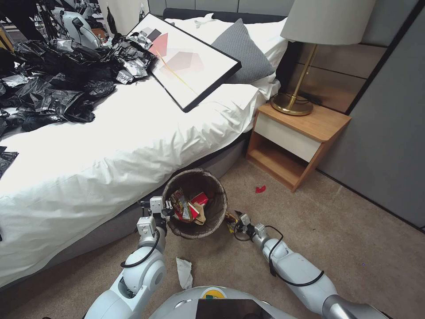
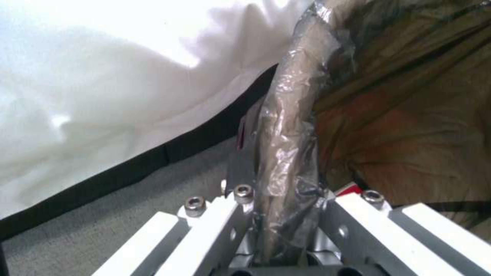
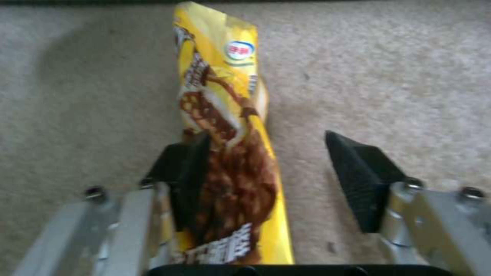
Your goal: Pick up the trash bin, then pick up the garbage from the floor and place it into the trash bin.
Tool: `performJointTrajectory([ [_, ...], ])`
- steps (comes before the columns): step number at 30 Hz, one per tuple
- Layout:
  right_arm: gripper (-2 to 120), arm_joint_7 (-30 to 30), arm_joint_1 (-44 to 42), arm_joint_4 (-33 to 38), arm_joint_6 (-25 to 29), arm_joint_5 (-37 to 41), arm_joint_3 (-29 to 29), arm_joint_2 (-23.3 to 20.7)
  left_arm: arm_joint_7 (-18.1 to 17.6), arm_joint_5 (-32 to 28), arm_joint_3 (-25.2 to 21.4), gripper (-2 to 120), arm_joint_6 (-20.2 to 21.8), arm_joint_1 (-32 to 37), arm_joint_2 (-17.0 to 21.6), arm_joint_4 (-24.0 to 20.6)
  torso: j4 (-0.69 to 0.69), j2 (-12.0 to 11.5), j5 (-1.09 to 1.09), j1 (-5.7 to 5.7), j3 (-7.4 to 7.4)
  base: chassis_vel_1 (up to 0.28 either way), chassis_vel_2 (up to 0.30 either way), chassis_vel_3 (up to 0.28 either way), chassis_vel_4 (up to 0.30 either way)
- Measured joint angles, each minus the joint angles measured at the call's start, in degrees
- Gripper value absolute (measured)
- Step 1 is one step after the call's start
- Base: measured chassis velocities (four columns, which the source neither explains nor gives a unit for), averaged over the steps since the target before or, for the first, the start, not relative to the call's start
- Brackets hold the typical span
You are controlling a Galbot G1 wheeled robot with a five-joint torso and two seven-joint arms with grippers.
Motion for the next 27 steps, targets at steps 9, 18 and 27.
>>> performJointTrajectory([
  [9,22,-0.6,-0.5,0.9,-0.7,1.7,-0.6,0.1,-0.1,-0.1,0.0,2,0.0,-0.1,0.1,0.0,0.00,0.0,0.00,0.00,0.00,0.000,0.000,0.000,0.000],
  [18,0,-1.2,-0.6,1.3,-0.9,3.8,-0.9,0.8,-0.2,-0.3,-0.1,2,0.0,-0.1,0.3,-0.1,0.00,0.0,0.01,0.00,0.00,0.000,0.000,0.000,0.000],
  [27,0,0.7,0.2,3.1,-0.9,4.8,-0.5,-0.4,-0.3,-0.4,0.0,2,0.0,-0.4,0.2,0.0,0.00,0.0,0.01,0.00,0.00,0.000,0.000,0.000,0.000],
])
